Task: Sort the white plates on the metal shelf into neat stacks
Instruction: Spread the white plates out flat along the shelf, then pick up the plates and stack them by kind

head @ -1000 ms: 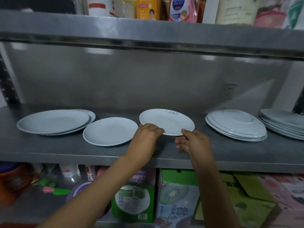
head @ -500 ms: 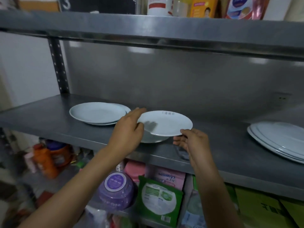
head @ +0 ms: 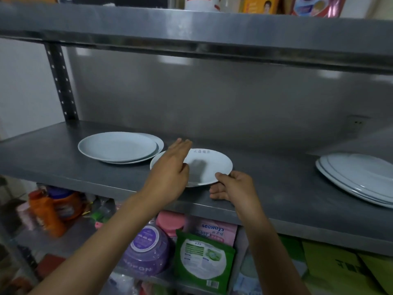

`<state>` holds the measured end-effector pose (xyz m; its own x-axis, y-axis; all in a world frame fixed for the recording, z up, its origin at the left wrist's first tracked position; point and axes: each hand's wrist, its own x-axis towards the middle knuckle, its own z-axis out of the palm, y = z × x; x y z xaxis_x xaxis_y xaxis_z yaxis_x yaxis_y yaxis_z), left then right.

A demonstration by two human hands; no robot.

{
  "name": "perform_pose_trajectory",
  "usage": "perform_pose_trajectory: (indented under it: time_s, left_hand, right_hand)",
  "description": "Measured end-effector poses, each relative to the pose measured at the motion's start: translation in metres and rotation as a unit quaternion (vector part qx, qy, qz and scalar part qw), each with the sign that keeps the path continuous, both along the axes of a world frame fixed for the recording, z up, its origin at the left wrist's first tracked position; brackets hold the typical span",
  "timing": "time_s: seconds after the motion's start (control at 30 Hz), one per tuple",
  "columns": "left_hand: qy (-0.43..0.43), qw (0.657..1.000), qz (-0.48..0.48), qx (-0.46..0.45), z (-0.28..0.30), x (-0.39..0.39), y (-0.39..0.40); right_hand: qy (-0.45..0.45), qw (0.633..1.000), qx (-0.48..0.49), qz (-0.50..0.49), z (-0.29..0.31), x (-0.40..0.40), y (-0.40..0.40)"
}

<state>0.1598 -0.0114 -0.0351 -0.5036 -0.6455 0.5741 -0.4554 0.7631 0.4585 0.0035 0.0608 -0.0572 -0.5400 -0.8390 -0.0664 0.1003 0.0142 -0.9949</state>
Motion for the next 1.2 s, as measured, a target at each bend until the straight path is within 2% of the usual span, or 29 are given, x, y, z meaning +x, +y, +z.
perform_pose_trajectory:
  time_s: [0.13, 0.27, 0.3, 0.43, 0.63, 0.93, 1.2]
  left_hand:
    - [0.002, 0.999, -0.049, -0.006, 0.004, -0.031, -0.002]
    - [0.013, 0.992, -0.127, 0.014, 0.004, -0.061, 0.005]
    - [0.016, 0.989, -0.146, 0.023, 0.003, -0.07, 0.008]
    - [0.026, 0.976, -0.212, 0.04, -0.001, -0.112, 0.029]
    - [0.01, 0.961, -0.272, 0.039, -0.012, -0.178, 0.064]
    - [-0.014, 0.956, -0.294, -0.005, -0.01, -0.286, 0.106]
    - [-0.119, 0.956, -0.259, -0.07, -0.005, -0.38, 0.12]
  right_hand:
    - [0.046, 0.999, 0.017, -0.021, 0.004, -0.009, 0.002]
    - [0.03, 0.993, -0.014, -0.116, 0.007, -0.032, 0.015]
    - [0.05, 0.988, -0.022, -0.147, 0.006, -0.04, 0.023]
    - [0.202, 0.946, -0.021, -0.251, 0.008, -0.071, 0.061]
    - [0.286, 0.895, 0.002, -0.343, 0.007, -0.115, 0.105]
    - [0.276, 0.892, -0.044, -0.354, 0.002, -0.204, 0.166]
    - [0.266, 0.89, -0.047, -0.367, -0.01, -0.281, 0.202]
